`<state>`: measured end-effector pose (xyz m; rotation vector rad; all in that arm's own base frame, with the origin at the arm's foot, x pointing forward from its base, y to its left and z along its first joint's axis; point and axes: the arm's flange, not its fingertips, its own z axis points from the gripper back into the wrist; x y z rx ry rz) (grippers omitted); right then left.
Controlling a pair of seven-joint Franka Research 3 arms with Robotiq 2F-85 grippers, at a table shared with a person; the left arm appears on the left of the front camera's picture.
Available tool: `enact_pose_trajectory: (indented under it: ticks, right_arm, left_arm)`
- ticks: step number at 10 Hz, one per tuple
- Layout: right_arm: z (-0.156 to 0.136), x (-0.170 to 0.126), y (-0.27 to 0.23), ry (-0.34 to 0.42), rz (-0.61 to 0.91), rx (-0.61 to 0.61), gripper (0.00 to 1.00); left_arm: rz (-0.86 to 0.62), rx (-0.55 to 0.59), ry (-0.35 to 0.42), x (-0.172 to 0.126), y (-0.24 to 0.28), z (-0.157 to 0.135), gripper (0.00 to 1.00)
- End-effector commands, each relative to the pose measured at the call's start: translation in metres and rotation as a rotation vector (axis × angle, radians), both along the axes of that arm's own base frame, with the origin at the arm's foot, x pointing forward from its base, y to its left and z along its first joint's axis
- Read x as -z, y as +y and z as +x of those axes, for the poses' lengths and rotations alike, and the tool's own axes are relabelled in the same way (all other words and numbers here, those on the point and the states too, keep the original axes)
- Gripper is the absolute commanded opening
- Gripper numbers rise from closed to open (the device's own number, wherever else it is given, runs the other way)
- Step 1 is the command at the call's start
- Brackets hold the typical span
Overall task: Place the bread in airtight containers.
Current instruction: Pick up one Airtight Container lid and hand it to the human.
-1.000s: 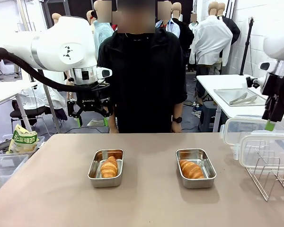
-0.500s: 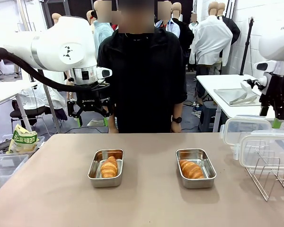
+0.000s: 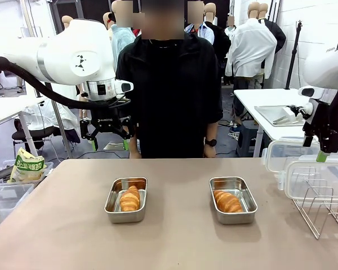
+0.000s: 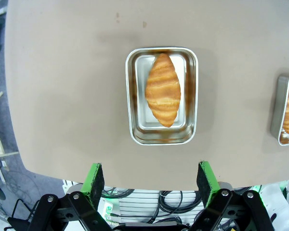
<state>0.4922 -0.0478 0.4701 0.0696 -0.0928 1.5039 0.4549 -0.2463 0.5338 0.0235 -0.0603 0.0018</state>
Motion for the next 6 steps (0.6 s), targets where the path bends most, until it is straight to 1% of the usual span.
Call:
enact_pose_trajectory:
  ticks: [1, 3, 6]
  right_arm:
    - [-0.004, 0.007, 0.002, 0.014, 0.001, -0.027, 1.0]
    - [0.0, 0.016, 0.006, 0.039, -0.023, -0.055, 1.0]
    - [0.001, 0.036, 0.003, 0.108, -0.038, -0.054, 1.0]
  left_arm:
    - [0.015, 0.003, -0.012, -0.002, 0.001, 0.0, 1.0]
    - [0.015, 0.003, -0.012, -0.002, 0.001, 0.0, 1.0]
    - [0.015, 0.003, -0.012, -0.002, 0.001, 0.0, 1.0]
